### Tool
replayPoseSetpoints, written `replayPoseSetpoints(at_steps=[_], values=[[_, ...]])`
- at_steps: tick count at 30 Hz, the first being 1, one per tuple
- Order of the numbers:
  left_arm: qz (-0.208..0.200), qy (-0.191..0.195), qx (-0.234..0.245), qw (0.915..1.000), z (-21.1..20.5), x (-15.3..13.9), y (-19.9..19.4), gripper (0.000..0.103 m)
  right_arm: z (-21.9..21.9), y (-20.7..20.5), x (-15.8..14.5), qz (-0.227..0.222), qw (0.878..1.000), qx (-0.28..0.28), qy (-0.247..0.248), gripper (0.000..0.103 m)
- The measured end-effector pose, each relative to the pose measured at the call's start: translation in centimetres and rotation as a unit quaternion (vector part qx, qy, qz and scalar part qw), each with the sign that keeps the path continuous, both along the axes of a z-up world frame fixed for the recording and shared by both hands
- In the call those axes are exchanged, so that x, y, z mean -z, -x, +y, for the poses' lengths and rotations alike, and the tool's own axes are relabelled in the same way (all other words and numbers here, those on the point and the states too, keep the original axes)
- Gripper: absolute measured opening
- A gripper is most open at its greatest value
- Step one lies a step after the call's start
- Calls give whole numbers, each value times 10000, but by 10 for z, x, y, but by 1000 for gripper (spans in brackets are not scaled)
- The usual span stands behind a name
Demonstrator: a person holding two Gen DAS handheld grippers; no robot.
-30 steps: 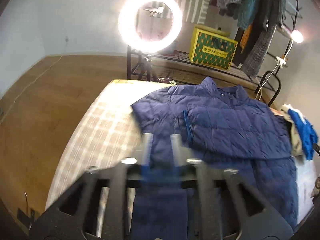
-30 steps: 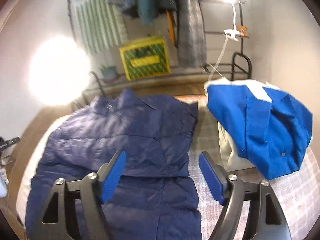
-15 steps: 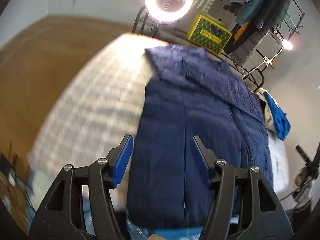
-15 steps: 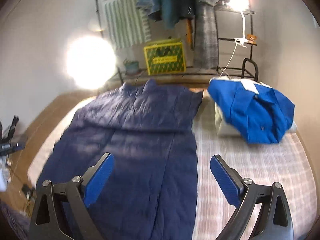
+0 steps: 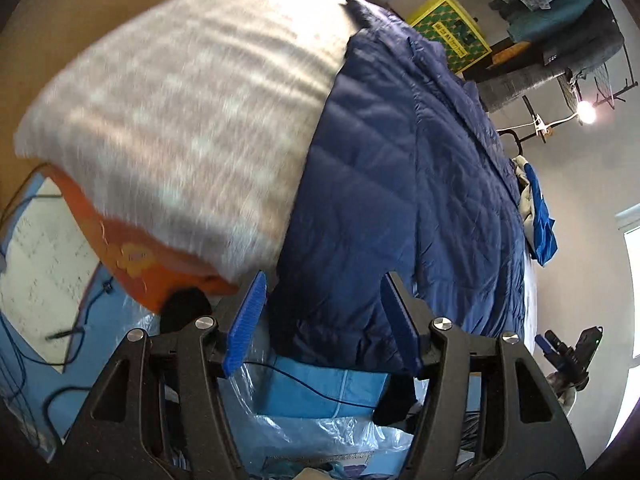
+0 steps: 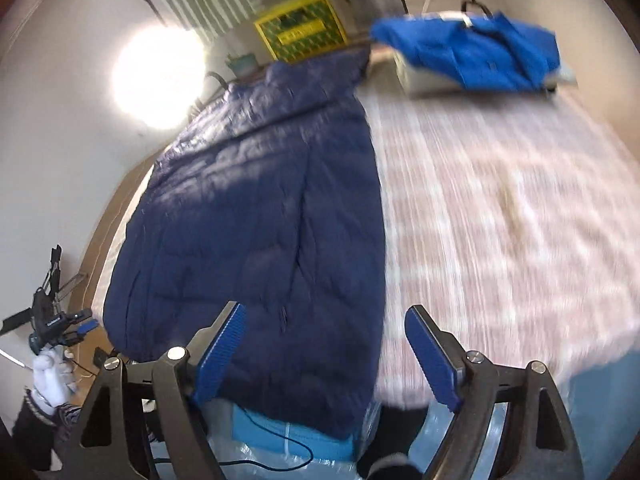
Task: Fold large clothes
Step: 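Grasp the jacket hem with both grippers, then lift the hem with both grippers and fold it toward the collar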
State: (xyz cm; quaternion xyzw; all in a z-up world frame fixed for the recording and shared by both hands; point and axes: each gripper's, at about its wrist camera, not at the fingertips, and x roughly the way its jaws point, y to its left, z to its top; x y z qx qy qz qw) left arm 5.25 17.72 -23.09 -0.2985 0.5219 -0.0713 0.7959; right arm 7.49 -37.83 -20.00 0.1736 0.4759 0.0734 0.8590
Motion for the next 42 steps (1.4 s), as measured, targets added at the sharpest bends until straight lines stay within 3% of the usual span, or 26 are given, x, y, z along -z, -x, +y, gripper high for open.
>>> replayPoseSetpoints(at_steps=[9,11,15,20,24,28,32,34,36,38,42], values=[[338,234,96,9991,1,32,-4,61,0,22,34,433,9991,-40,-24,82],[461,510,73,9976,3,42,-7,62,-2,24,40,525,9985,-30,-123,82],[453,793,-22,9958,4,53,-11,72,-2,20,54,744,9967,-78,-313,81],[487,1275,-70,9906,2,62,-8,73,-1,14,72,983,9937,-51,-541,81],[538,1360,88,9892,-6,63,-7,72,-2,8,79,1055,9921,-42,-683,82],[422,1194,444,9910,-22,51,-6,53,-2,6,84,1064,9903,-81,-888,80],[343,966,667,9925,-29,38,0,22,-3,1,88,1105,9839,-166,-1397,55],[269,854,704,9935,-31,30,3,13,0,3,89,1135,9798,-293,-1618,40],[139,800,695,9943,-32,19,5,10,5,5,87,1130,9785,-411,-1675,21],[-80,847,647,9943,-31,2,8,8,8,6,80,1078,9769,-512,-1773,9],[-571,876,686,9921,-31,-32,9,7,10,5,48,691,9804,-613,-1741,4]])
